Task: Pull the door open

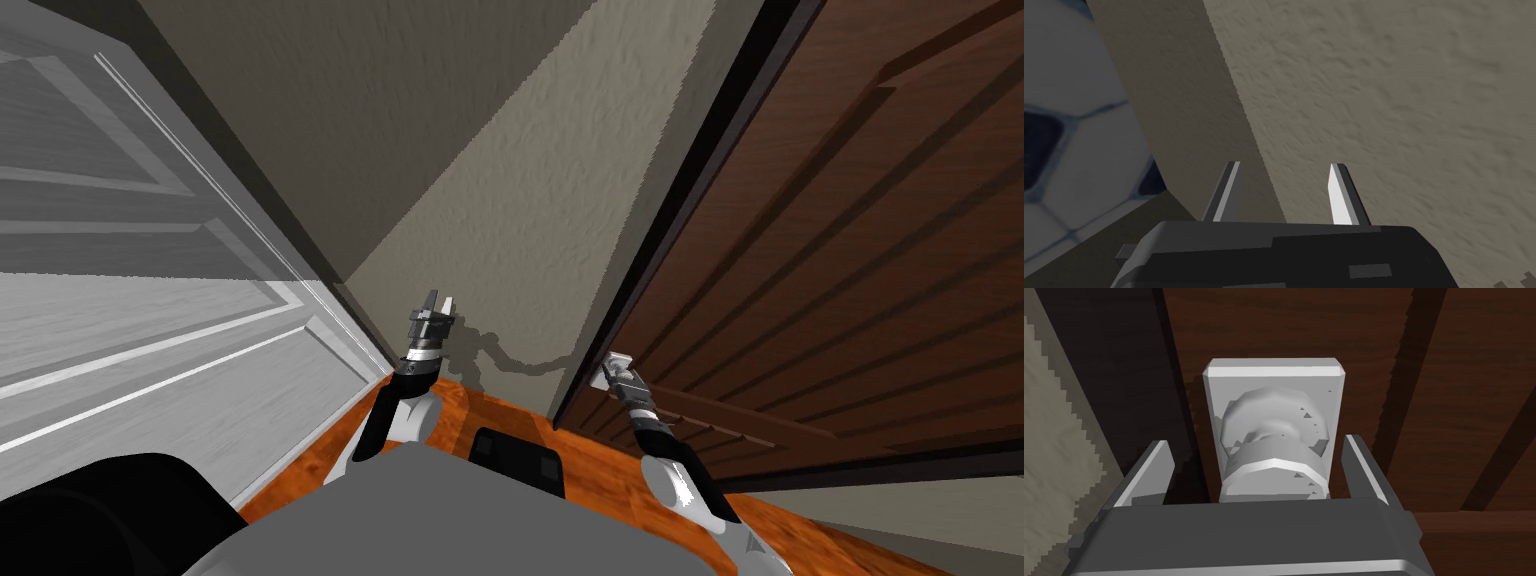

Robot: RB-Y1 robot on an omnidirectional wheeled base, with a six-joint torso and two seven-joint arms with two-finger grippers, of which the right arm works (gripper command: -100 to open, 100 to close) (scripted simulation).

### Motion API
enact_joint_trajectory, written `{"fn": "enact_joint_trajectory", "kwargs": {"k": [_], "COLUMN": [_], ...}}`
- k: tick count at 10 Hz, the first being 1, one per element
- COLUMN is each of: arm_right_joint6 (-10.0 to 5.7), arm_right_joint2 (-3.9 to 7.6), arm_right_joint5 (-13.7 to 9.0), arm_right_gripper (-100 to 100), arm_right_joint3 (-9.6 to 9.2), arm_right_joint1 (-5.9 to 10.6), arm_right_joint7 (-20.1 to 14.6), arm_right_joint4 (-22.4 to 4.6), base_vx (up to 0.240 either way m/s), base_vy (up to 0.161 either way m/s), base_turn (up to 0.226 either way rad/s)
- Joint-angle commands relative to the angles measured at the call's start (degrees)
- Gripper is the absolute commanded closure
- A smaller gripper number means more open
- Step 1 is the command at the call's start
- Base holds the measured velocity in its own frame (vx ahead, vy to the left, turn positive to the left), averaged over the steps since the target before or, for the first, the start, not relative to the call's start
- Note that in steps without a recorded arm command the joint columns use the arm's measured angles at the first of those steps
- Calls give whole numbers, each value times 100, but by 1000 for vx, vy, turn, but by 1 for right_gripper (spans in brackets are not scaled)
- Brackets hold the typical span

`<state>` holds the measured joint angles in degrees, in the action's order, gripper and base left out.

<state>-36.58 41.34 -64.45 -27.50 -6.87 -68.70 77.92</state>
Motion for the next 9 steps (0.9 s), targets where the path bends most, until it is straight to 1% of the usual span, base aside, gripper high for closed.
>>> {"fn": "enact_joint_trajectory", "kwargs": {"k": [1,6,7,8,9], "arm_right_joint6": [1,1,-60,-76,-112], "arm_right_joint2": [-2,-2,107,133,191], "arm_right_joint5": [3,3,0,0,1], "arm_right_gripper": [100,100,100,100,100], "arm_right_joint3": [-7,-7,-78,-103,-158], "arm_right_joint1": [-7,-7,-27,-32,-43], "arm_right_joint7": [12,12,-68,-90,-141], "arm_right_joint4": [15,15,30,39,58], "base_vx": [0,-4,-118,-189,-169], "base_vy": [-2,-3,-53,-93,-73], "base_turn": [-23,-1,92,158,123]}}
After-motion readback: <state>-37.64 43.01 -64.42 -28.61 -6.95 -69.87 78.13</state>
